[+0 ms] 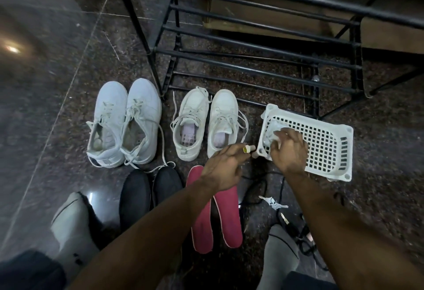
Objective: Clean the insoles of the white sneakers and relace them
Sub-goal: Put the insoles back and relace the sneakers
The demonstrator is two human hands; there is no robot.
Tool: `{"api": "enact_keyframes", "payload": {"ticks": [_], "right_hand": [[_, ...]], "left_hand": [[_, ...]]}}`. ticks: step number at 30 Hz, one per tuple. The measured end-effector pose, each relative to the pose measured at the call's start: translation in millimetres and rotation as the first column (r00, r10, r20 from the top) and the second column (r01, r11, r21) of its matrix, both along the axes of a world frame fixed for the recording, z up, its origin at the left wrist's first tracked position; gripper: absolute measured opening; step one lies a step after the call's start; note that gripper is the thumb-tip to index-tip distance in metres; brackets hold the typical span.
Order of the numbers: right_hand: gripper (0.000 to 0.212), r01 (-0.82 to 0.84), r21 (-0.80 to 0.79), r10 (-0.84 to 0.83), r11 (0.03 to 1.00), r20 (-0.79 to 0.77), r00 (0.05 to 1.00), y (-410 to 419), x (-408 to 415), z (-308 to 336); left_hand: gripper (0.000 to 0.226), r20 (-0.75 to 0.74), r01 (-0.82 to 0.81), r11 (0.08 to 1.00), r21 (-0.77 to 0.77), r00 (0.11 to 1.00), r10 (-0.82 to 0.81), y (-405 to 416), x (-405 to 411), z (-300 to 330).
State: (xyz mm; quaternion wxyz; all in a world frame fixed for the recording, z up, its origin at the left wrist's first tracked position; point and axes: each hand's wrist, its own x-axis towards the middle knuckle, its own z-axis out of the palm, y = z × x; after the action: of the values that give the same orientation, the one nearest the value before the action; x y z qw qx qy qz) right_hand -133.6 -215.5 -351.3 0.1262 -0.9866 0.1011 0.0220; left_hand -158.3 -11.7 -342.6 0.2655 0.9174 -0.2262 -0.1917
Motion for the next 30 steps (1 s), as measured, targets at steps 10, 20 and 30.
{"api": "enact_keyframes", "payload": {"ticks": [10,20,30], "right_hand": [[0.025,-0.099,0.134,0.112,0.986,-0.088,0.99,78,-53,39],[0.073,0.002,0.044,0.025,0.999,-0.59,0.807,123,-137,7],[0.115,0.039,0.026,-0.015,0.999,-0.6,0.8,137,-155,-35]], "left_hand": [[0.042,-0.004,-0.221,0.969,0.113,0.975,0.223,80,-36,20],[0.04,-0.193,-0.276,0.91,0.308,0.919,0.344,126,-88,9],[0.042,-0.158,-0.253,0.957,0.144,0.948,0.275,93,-60,-4]]}}
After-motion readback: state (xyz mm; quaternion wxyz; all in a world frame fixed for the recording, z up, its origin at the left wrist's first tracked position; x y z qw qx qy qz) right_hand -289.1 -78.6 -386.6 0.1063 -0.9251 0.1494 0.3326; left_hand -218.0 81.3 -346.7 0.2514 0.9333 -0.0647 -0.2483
